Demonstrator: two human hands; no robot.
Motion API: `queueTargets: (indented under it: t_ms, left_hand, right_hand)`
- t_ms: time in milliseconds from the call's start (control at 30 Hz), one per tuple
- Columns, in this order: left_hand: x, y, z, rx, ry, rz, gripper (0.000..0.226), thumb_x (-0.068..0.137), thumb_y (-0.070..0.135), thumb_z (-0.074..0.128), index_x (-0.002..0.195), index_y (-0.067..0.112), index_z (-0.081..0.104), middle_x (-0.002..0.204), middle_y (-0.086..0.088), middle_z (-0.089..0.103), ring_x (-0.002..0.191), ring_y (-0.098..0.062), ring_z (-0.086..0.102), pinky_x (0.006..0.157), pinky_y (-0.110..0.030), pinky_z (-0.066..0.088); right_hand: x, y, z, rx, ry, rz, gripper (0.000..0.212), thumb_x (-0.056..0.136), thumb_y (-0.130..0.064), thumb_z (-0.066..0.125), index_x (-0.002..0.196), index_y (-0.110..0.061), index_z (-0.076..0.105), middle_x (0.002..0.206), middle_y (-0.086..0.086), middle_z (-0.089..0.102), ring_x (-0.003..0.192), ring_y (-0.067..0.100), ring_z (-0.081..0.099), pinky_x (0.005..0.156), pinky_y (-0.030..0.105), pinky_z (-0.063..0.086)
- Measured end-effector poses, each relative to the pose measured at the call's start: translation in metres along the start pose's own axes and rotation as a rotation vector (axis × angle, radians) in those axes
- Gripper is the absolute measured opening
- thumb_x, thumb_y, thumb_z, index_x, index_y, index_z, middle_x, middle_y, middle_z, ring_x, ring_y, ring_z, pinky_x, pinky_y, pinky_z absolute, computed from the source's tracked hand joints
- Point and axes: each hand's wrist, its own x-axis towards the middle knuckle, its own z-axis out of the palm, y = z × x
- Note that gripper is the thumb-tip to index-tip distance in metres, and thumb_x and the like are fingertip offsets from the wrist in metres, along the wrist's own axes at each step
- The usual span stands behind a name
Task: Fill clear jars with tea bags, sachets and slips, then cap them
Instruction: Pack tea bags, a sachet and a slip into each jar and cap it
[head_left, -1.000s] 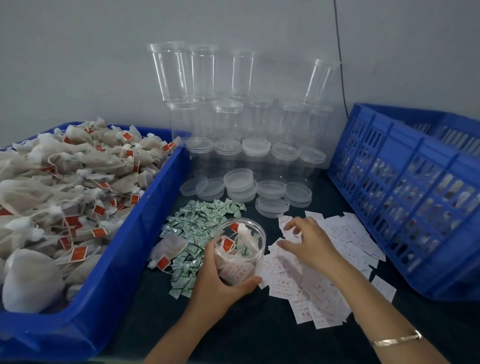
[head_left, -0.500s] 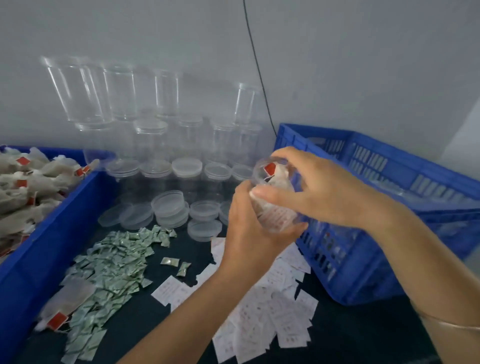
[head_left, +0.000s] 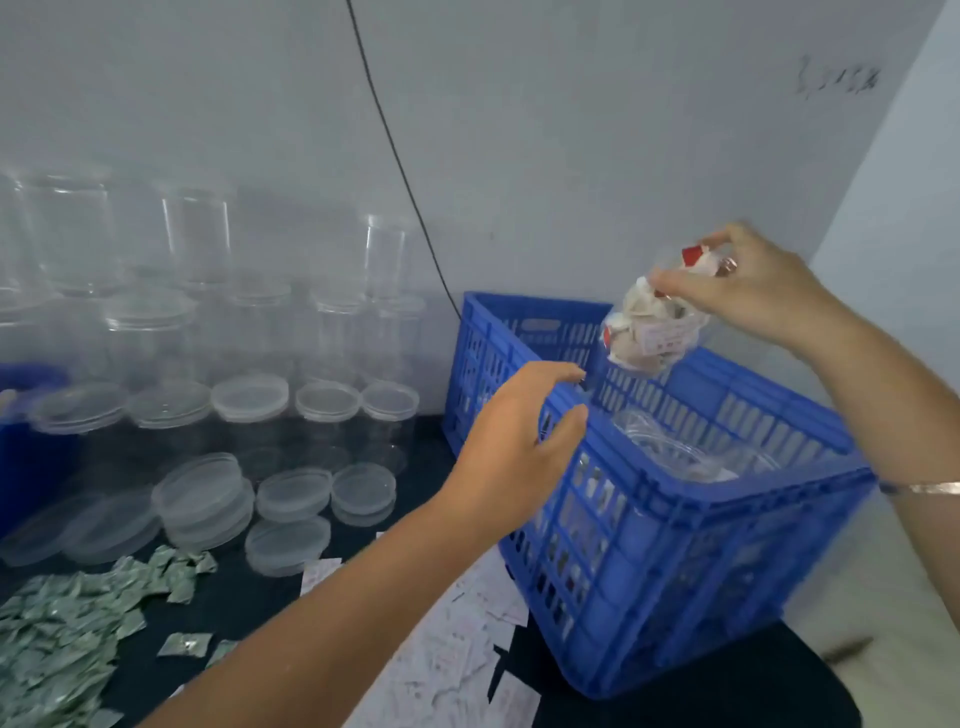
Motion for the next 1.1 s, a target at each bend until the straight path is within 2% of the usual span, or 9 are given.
queueTargets:
  t_ms: [100,167,400,500,600,700,800,967,1100]
  left_hand:
    - [0.010,-0.001,0.009,0.008,-0.080,0.029,0.027,0.100,0.028,0.048,0.126,0.024,0.056,0.129,0.015,0.055,0.103,-0.002,0.054,0.082,-0.006,0.041]
    - [0.019,-0.001,0.016,0.017,-0.139,0.034,0.026,0.101,0.028,0.048,0.123,0.023,0.059,0.126,0.014,0.057,0.100,-0.010,0.057,0.082,-0.019,0.045]
    - [0.048,-0.019,0.038,0.144,-0.182,0.027,0.040,0.100,0.033,0.048,0.138,0.021,0.045,0.138,0.013,0.045,0.123,0.002,0.039,0.097,-0.014,0.030]
    - [0.057,-0.035,0.039,0.058,-0.052,-0.076,0.051,0.101,0.031,0.045,0.149,0.023,0.027,0.146,0.017,0.031,0.131,0.004,0.026,0.101,-0.013,0.020]
    - [0.070,-0.052,0.029,-0.009,-0.007,-0.171,0.047,0.104,0.027,0.038,0.149,0.021,0.028,0.153,0.011,0.029,0.141,-0.006,0.025,0.105,-0.016,0.021]
    - [0.079,-0.064,0.020,0.040,-0.063,-0.182,0.043,0.105,0.022,0.035,0.147,0.020,0.034,0.154,0.010,0.030,0.142,-0.007,0.025,0.108,-0.016,0.021]
    - [0.082,-0.074,0.011,0.107,-0.123,-0.169,0.038,0.105,0.016,0.033,0.141,0.019,0.045,0.137,0.005,0.047,0.123,-0.011,0.044,0.108,-0.022,0.027]
    - [0.089,-0.082,0.000,0.351,-0.193,-0.065,0.044,0.103,0.009,0.031,0.144,0.022,0.042,0.143,0.007,0.045,0.128,-0.007,0.039,0.119,-0.037,0.016]
    - [0.091,-0.086,0.000,0.278,-0.179,-0.063,0.048,0.100,0.003,0.034,0.141,0.022,0.046,0.143,0.009,0.046,0.131,-0.008,0.041,0.118,-0.041,0.020]
  right_hand:
    - [0.012,0.034,0.010,-0.204,-0.040,0.058,0.072,0.077,-0.055,0.077,0.130,-0.015,0.050,0.126,0.009,0.059,0.110,0.030,0.057,0.084,0.036,0.042]
    - [0.015,0.055,0.016,-0.291,-0.098,0.122,0.069,0.076,-0.054,0.076,0.126,-0.015,0.050,0.125,0.010,0.060,0.102,0.029,0.055,0.079,0.035,0.041]
    - [0.024,0.100,0.041,-0.322,-0.192,0.231,0.060,0.076,-0.046,0.079,0.117,-0.011,0.052,0.109,0.011,0.060,0.089,0.026,0.051,0.069,0.032,0.037]
    - [0.036,0.091,0.052,-0.261,-0.196,0.202,0.051,0.076,-0.042,0.081,0.109,-0.014,0.054,0.102,0.007,0.059,0.084,0.025,0.052,0.062,0.032,0.036]
    - [0.053,0.066,0.070,-0.174,-0.235,0.126,0.047,0.076,-0.042,0.080,0.107,-0.018,0.055,0.105,0.004,0.062,0.090,0.023,0.056,0.069,0.030,0.039]
    - [0.066,0.036,0.093,-0.134,-0.345,0.066,0.055,0.077,-0.045,0.080,0.119,-0.023,0.053,0.110,-0.001,0.057,0.098,0.020,0.055,0.073,0.028,0.041]
    - [0.075,0.011,0.123,-0.159,-0.508,0.026,0.058,0.078,-0.049,0.077,0.123,-0.021,0.054,0.117,-0.002,0.057,0.099,0.021,0.063,0.067,0.029,0.053]
    - [0.083,0.010,0.163,-0.271,-0.705,0.015,0.069,0.090,-0.066,0.053,0.124,-0.007,0.057,0.121,0.009,0.057,0.096,0.030,0.068,0.085,0.044,0.059]
    - [0.085,0.020,0.154,-0.203,-0.820,0.022,0.069,0.088,-0.070,0.051,0.130,-0.016,0.055,0.131,0.000,0.049,0.108,0.028,0.063,0.074,0.039,0.063]
